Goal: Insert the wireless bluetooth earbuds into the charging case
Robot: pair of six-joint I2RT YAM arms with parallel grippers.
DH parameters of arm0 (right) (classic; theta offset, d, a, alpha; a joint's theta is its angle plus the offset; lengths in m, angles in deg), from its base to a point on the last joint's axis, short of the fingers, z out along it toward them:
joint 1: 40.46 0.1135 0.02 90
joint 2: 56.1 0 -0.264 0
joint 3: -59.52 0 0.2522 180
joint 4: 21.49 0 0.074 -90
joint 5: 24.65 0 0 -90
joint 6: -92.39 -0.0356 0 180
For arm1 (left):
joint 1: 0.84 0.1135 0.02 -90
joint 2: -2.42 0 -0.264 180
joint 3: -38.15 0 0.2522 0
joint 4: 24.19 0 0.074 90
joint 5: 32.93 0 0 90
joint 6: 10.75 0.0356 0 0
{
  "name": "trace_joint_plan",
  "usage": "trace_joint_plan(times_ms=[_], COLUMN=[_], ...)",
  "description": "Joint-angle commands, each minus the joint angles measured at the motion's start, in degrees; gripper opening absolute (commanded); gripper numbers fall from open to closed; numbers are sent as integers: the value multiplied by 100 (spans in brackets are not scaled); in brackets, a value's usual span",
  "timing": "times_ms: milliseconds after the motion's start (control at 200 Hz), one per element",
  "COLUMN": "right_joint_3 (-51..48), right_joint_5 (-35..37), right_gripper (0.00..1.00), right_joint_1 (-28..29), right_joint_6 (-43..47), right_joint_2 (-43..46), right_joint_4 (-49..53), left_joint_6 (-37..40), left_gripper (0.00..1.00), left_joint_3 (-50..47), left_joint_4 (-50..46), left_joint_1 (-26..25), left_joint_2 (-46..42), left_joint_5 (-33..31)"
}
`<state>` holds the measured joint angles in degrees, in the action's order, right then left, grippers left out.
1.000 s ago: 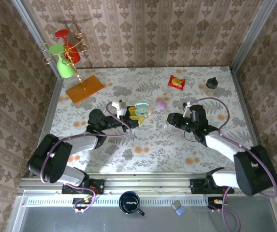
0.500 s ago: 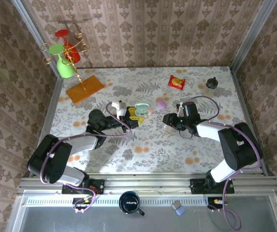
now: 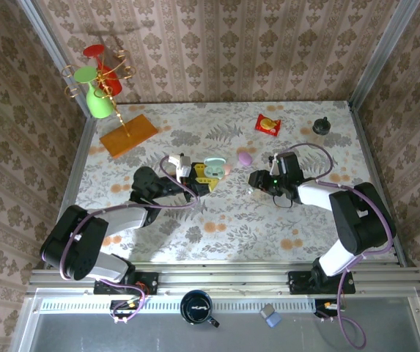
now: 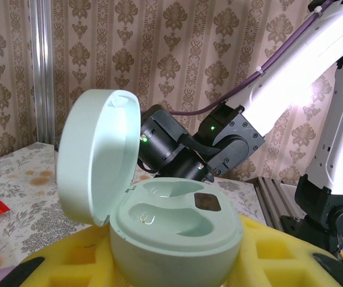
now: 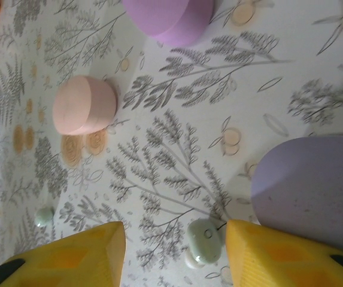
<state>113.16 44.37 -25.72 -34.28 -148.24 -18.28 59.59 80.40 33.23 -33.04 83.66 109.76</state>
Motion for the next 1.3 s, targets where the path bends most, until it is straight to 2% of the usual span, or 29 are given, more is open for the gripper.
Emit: trace_joint_plan(times_ms=[0, 150, 335, 555, 1295], right_joint_3=[156, 86, 0, -345, -149], right_joint_5=[388, 709, 225, 181, -234], right_gripper=[50, 51, 52, 52, 46], right_joint_1=[-62, -66, -20, 148, 169], right_joint_6=[320, 421, 273, -46, -315], right_joint_2=[-36, 236, 419, 626, -497], right_joint_4=[356, 286, 102, -129, -835], left_joint_6=[85, 84, 94, 89, 87], left_gripper=[34, 34, 34, 34, 34], left_joint_3=[-28, -50, -38, -25, -37], left_joint_4=[216, 212, 212, 215, 209], left_joint_1=[30, 39, 39, 42, 40], left_joint_2=[-150, -160, -162, -169, -152], left_joint_5=[110, 94, 94, 105, 146])
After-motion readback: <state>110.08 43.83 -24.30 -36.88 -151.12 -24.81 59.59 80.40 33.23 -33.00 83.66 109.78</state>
